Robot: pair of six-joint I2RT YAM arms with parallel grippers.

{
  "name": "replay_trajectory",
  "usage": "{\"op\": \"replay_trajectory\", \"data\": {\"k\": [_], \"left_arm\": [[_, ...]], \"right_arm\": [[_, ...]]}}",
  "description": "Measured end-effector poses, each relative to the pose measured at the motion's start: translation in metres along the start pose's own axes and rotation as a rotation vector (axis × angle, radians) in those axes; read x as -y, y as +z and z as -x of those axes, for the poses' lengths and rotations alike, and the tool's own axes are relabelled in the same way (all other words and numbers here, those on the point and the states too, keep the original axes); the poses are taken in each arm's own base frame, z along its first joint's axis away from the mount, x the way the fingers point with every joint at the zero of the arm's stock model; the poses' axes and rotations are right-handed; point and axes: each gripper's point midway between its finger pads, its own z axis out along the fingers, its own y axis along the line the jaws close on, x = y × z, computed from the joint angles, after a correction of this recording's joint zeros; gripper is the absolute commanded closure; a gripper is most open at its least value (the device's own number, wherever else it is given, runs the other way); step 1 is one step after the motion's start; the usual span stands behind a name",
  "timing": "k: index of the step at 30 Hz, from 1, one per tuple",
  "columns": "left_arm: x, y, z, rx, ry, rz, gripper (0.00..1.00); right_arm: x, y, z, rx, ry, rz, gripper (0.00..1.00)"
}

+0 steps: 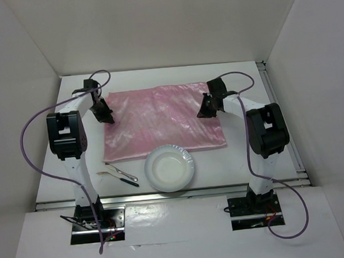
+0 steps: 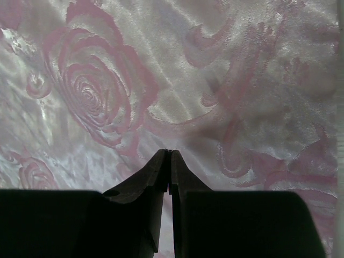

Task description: Set the dinner table for one person

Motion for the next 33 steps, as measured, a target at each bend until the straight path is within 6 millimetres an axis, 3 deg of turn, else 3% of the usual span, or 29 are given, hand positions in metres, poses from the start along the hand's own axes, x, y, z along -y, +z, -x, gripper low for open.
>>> {"op": "replay_trajectory", "data": {"k": [2, 10, 15, 18, 20, 21, 22, 24, 27, 29, 31, 33], "left_arm": [[-0.001, 0.014, -0.002, -0.029, 0.001, 0.020, 1.00], [0.008, 0.020, 0.012, -0.036, 0.012, 0.029, 1.00], [0.015, 0.023, 0.021, -0.024, 0.036, 0.027, 1.00], [0.017, 0.023, 0.023, -0.017, 0.052, 0.036, 0.81], [0.018, 0.021, 0.023, -0.013, 0.057, 0.042, 0.66], [0.019, 0.019, 0.021, -0.014, 0.062, 0.044, 0.50], [0.019, 0.014, 0.021, -0.007, 0.066, 0.048, 0.42], [0.022, -0.002, 0.022, 0.016, 0.072, 0.046, 0.27], [0.035, -0.051, 0.033, 0.111, 0.084, 0.018, 0.25], [0.046, -0.091, 0.044, 0.200, 0.094, -0.018, 0.25], [0.057, -0.137, 0.052, 0.297, 0.106, -0.060, 0.25], [0.064, -0.180, 0.054, 0.384, 0.118, -0.105, 0.25]], "right_arm": [[0.005, 0.001, -0.001, 0.006, 0.002, -0.020, 0.85], [0.026, 0.016, -0.015, -0.026, 0.027, -0.096, 0.85], [0.026, 0.017, -0.014, -0.021, 0.032, -0.100, 0.82], [0.025, 0.015, -0.012, -0.022, 0.031, -0.100, 0.70], [0.020, 0.008, -0.007, -0.010, 0.023, -0.090, 0.54], [0.017, 0.002, -0.004, 0.000, 0.019, -0.083, 0.41], [0.010, -0.009, 0.003, 0.022, 0.010, -0.069, 0.37], [-0.004, -0.033, 0.019, 0.077, -0.018, -0.034, 0.31], [-0.033, -0.079, 0.049, 0.193, -0.060, 0.043, 0.22], [-0.047, -0.109, 0.056, 0.245, -0.082, 0.089, 0.12], [-0.053, -0.131, 0.048, 0.263, -0.103, 0.134, 0.03], [-0.053, -0.145, 0.018, 0.230, -0.120, 0.176, 0.00]]}}
